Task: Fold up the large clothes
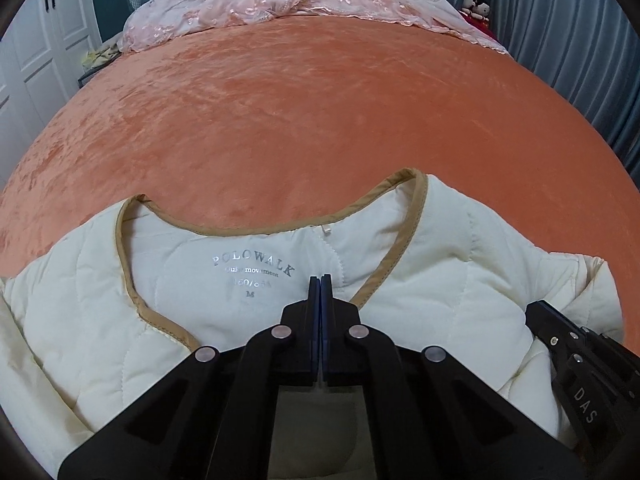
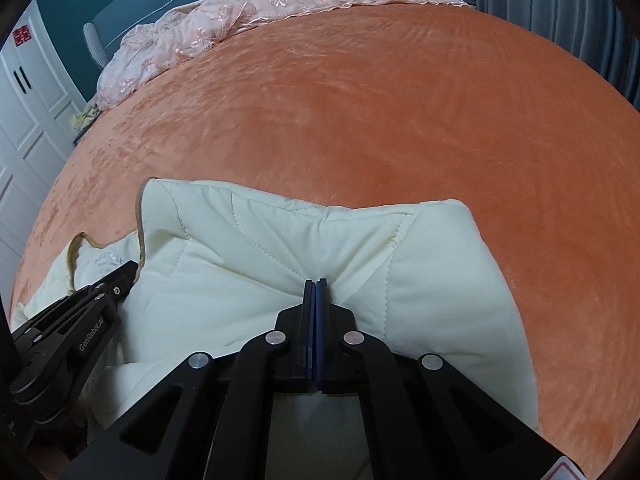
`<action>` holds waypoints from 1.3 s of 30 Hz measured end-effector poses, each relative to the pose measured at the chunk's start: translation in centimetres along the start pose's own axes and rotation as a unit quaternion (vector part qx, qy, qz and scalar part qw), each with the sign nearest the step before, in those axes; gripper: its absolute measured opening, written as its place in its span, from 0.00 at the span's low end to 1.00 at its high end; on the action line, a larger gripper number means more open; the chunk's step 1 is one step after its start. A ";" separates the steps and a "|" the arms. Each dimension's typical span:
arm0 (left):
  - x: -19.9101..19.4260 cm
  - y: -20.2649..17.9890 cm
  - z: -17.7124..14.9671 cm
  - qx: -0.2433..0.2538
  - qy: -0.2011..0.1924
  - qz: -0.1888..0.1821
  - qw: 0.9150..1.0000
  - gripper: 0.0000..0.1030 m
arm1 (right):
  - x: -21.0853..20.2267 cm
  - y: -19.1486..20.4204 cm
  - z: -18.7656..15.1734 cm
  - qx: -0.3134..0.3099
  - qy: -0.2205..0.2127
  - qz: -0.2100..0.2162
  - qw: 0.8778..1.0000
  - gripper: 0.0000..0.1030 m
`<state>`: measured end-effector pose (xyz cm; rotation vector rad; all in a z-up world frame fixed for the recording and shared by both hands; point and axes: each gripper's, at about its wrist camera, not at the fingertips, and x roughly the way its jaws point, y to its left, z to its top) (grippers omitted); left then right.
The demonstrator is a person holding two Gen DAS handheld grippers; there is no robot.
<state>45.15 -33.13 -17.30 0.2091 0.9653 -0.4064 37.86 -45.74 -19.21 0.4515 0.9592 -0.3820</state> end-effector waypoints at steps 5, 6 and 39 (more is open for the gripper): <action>-0.1 -0.4 -0.1 0.010 -0.005 0.017 1.000 0.00 | 0.1 0.2 0.1 -0.011 -0.001 -0.013 1.000 0.00; -0.6 0.0 0.1 0.000 -0.007 0.014 1.000 0.01 | -0.2 0.0 0.4 -0.005 0.002 -0.009 1.000 0.00; -0.1 12.9 -0.9 -0.071 -0.028 0.133 0.988 0.01 | 2.3 14.8 -0.9 -0.120 -0.008 0.027 0.992 0.00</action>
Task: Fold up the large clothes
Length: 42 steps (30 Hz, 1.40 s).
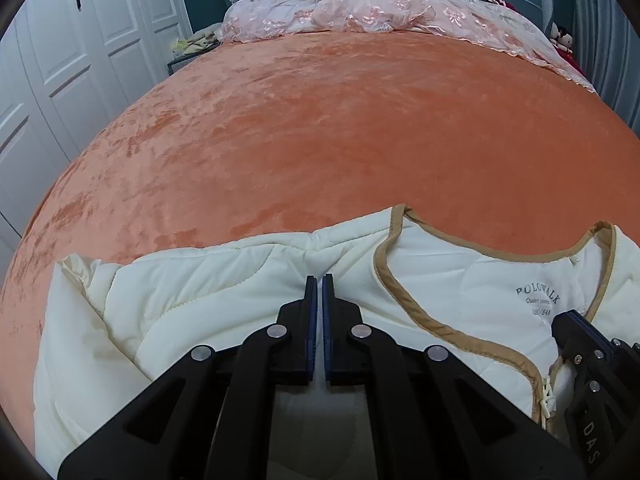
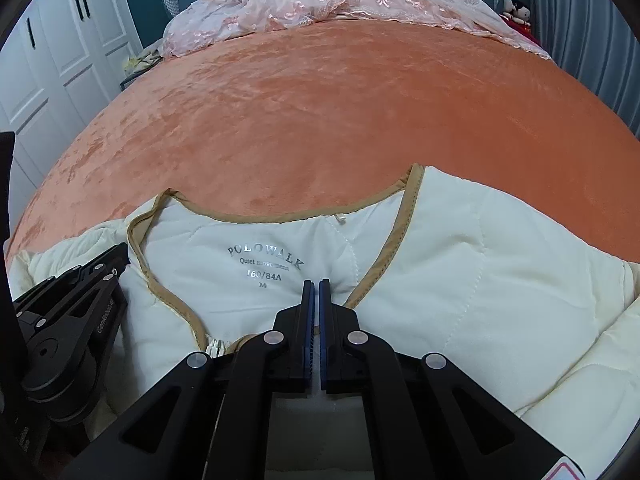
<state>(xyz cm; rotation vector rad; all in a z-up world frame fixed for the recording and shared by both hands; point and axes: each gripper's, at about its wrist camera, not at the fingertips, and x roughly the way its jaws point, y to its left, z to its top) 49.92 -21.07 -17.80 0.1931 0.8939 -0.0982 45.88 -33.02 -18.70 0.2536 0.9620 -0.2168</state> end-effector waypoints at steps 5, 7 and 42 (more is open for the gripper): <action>0.1 -0.1 -0.1 0.001 -0.009 0.007 1.000 0.01 | -0.2 -0.6 -0.4 0.016 -0.018 0.017 1.000 0.00; 0.0 0.0 -0.1 -0.001 -0.009 0.004 1.000 0.01 | -0.5 -1.6 -0.4 0.042 -0.024 0.047 0.998 0.00; -10.6 10.5 -9.2 -0.076 -0.007 -0.027 0.997 0.76 | -14.5 -1.5 -9.1 0.003 -0.054 0.039 0.998 0.20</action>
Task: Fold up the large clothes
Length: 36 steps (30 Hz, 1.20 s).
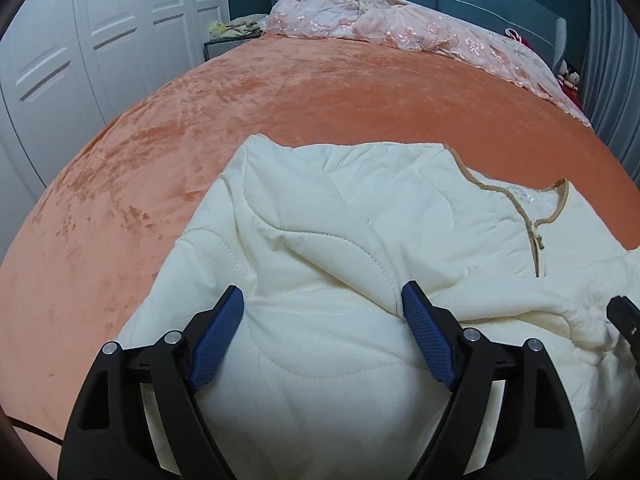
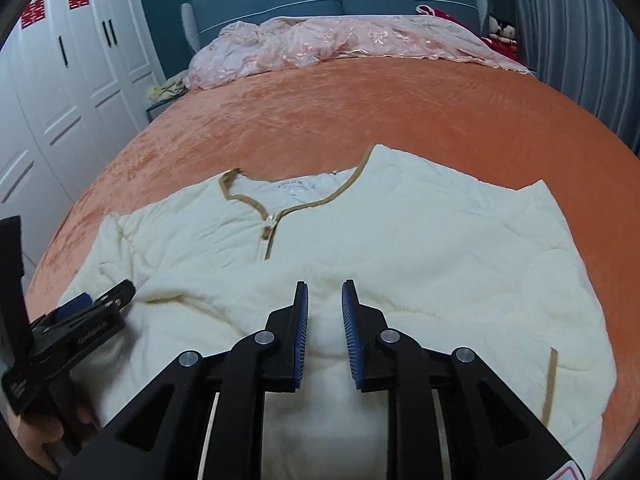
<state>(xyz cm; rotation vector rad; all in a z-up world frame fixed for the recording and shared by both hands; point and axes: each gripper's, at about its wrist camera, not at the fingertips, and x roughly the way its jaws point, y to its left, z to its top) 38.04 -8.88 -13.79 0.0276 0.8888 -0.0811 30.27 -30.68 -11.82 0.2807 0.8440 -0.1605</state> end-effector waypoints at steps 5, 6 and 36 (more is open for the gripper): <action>-4.4 2.5 -1.9 -0.021 -0.044 0.018 0.999 0.75 | -2.7 0.6 -4.3 -0.037 0.027 -0.004 0.999 0.20; -4.5 3.1 -2.3 -0.030 -0.041 0.027 0.998 0.75 | -2.5 0.2 -4.8 -0.033 0.033 -0.007 0.999 0.19; -32.3 17.2 -16.8 -0.074 -0.055 0.064 0.994 0.88 | -31.4 -4.7 -20.3 -0.028 -0.060 -0.047 0.997 0.40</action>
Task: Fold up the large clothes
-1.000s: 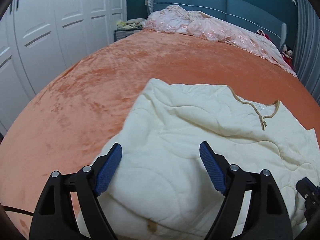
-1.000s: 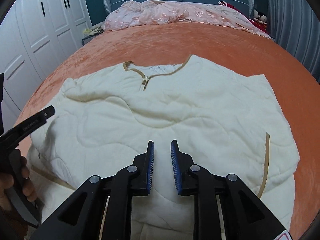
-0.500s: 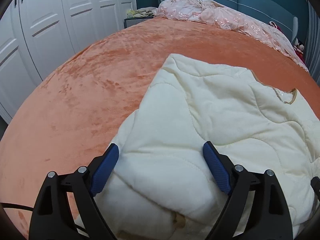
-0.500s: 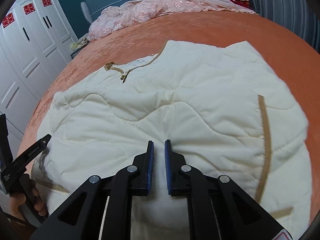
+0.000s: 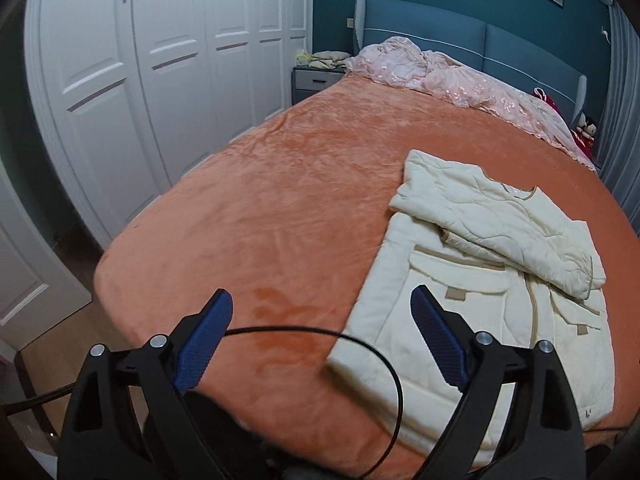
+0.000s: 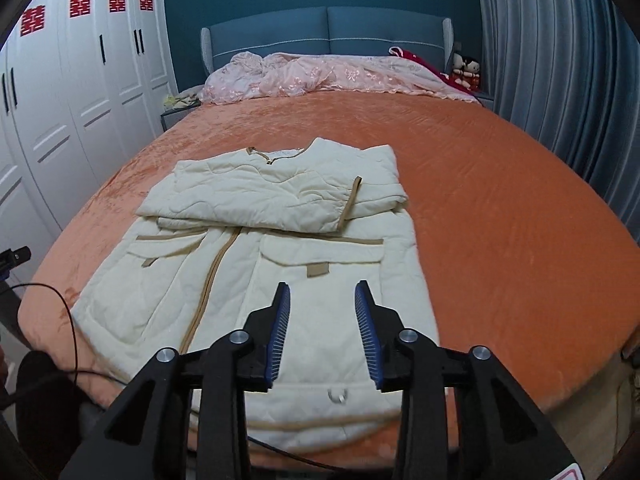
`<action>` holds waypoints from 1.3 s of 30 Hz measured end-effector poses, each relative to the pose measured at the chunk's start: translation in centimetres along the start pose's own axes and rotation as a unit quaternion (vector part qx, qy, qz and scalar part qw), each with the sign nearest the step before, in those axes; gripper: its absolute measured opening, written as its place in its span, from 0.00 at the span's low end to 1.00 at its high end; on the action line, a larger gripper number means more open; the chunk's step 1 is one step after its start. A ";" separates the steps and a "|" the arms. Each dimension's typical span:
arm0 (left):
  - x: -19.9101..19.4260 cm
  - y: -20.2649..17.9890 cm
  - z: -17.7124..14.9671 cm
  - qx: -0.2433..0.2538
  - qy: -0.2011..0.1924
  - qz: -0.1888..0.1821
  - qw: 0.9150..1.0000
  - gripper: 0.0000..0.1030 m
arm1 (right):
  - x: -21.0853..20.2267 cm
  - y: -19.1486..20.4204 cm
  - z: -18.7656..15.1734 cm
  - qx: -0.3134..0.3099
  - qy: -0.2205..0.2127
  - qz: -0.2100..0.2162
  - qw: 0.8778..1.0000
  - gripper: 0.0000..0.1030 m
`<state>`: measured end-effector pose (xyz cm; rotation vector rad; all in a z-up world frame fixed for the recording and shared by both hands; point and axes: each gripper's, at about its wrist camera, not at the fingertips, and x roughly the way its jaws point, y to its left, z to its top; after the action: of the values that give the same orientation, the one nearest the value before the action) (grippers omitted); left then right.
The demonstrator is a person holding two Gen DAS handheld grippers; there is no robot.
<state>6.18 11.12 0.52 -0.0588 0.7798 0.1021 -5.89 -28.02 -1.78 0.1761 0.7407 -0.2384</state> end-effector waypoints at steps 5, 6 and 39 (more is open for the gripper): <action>-2.6 3.2 -2.2 0.000 0.022 0.001 1.000 0.94 | -3.7 -1.9 -4.2 -0.012 0.010 -0.020 1.000 0.61; -2.0 3.0 -2.8 -0.002 0.033 0.000 0.999 0.94 | -3.0 -2.6 -5.0 -0.001 0.025 -0.024 0.999 0.61; 6.4 -8.0 -12.9 -0.064 0.282 -0.177 0.941 0.87 | 9.5 -7.8 -8.3 0.203 0.142 -0.025 0.968 0.62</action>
<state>2.66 2.42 -13.03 -0.3626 1.3232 -0.2189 -6.65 -34.89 -14.88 0.5913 0.9763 -0.4190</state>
